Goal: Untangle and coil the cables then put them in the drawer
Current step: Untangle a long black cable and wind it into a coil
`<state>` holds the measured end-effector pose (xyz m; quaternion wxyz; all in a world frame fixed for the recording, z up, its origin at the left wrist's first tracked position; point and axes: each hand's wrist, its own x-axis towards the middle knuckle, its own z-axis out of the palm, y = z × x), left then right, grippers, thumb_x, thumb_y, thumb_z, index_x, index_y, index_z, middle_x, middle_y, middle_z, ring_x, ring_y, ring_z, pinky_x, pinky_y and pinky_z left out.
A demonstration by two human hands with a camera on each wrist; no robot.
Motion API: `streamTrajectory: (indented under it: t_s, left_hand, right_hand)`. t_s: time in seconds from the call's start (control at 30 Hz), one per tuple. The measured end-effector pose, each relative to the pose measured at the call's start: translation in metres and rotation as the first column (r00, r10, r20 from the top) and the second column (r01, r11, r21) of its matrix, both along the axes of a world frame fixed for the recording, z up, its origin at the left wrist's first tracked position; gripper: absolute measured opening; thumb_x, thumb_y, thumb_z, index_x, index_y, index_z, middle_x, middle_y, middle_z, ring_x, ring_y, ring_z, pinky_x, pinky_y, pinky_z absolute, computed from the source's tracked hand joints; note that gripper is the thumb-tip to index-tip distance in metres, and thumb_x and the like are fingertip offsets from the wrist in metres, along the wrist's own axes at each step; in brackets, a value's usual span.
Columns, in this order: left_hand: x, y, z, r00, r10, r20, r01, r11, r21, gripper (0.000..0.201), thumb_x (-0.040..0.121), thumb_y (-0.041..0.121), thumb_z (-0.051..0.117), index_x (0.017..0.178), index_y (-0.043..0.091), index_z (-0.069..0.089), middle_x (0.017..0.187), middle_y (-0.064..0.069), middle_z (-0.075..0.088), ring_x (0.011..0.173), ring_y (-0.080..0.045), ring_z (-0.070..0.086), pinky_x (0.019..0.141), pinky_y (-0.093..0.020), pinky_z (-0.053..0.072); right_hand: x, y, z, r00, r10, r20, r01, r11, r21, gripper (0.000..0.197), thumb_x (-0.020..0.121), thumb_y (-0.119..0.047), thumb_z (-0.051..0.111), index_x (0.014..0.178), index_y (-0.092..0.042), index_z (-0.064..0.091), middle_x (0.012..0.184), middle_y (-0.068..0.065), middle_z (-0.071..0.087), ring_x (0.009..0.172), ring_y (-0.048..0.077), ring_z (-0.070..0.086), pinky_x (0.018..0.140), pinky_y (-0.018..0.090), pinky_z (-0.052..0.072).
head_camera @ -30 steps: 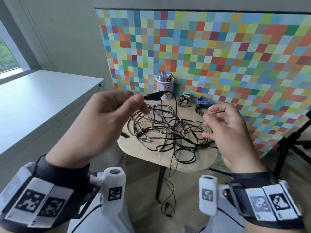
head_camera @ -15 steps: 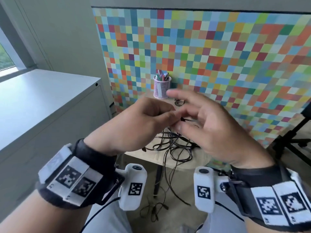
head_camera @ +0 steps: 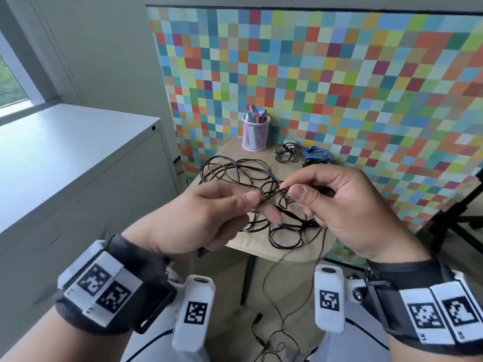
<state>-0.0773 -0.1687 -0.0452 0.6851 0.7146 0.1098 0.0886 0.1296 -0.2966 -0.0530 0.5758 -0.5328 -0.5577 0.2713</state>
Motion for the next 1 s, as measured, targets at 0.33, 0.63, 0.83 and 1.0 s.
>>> streamTrajectory:
  t_s: [0.33, 0.63, 0.83, 1.0]
  left_hand:
    - [0.011, -0.009, 0.005, 0.819, 0.372, 0.437, -0.172, 0.886, -0.431, 0.027, 0.106, 0.013, 0.037, 0.089, 0.007, 0.056, 0.069, -0.003, 0.043, 0.045, -0.009, 0.038, 0.037, -0.019, 0.037]
    - [0.022, -0.013, 0.007, 0.699, 0.596, 0.394, -0.419, 0.789, -0.45, 0.033, 0.111, 0.014, 0.033, 0.124, 0.006, 0.062, 0.082, 0.0, 0.07, 0.042, -0.006, 0.03, 0.038, -0.019, 0.017]
    - [0.028, -0.013, -0.008, 0.751, 0.55, 0.367, -0.514, 0.835, -0.199, 0.03, 0.112, 0.004, 0.033, 0.117, 0.008, 0.062, 0.109, -0.01, 0.077, 0.105, -0.023, 0.075, 0.089, -0.03, 0.059]
    - [0.025, -0.016, -0.017, 0.838, 0.473, 0.271, -0.528, 0.829, 0.185, 0.03, 0.11, 0.005, 0.038, 0.122, 0.017, 0.062, 0.117, 0.001, 0.076, 0.111, -0.009, 0.071, 0.082, -0.026, 0.059]
  right_hand:
    - [0.002, 0.01, -0.029, 0.989, -0.121, -0.088, 0.12, 0.993, -0.01, 0.026, 0.099, -0.038, 0.056, 0.094, -0.022, 0.076, 0.057, -0.007, 0.034, 0.05, 0.007, 0.028, 0.046, 0.014, 0.027]
    - [-0.035, 0.016, -0.051, 0.927, -0.09, 0.363, 0.122, 0.991, -0.064, 0.026, 0.108, -0.038, 0.046, 0.097, -0.034, 0.07, 0.062, -0.019, 0.055, 0.057, 0.002, 0.05, 0.056, 0.025, 0.041]
    - [-0.047, 0.014, -0.049, 0.881, -0.008, 0.472, 0.084, 0.987, -0.139, 0.024, 0.107, -0.038, 0.049, 0.094, -0.029, 0.068, 0.07, -0.006, 0.065, 0.062, 0.012, 0.056, 0.061, 0.038, 0.048]
    - [-0.043, 0.008, -0.035, 0.842, 0.076, 0.535, 0.078, 0.963, -0.259, 0.03, 0.106, -0.036, 0.05, 0.085, -0.02, 0.062, 0.064, -0.003, 0.056, 0.059, 0.013, 0.049, 0.062, 0.04, 0.045]
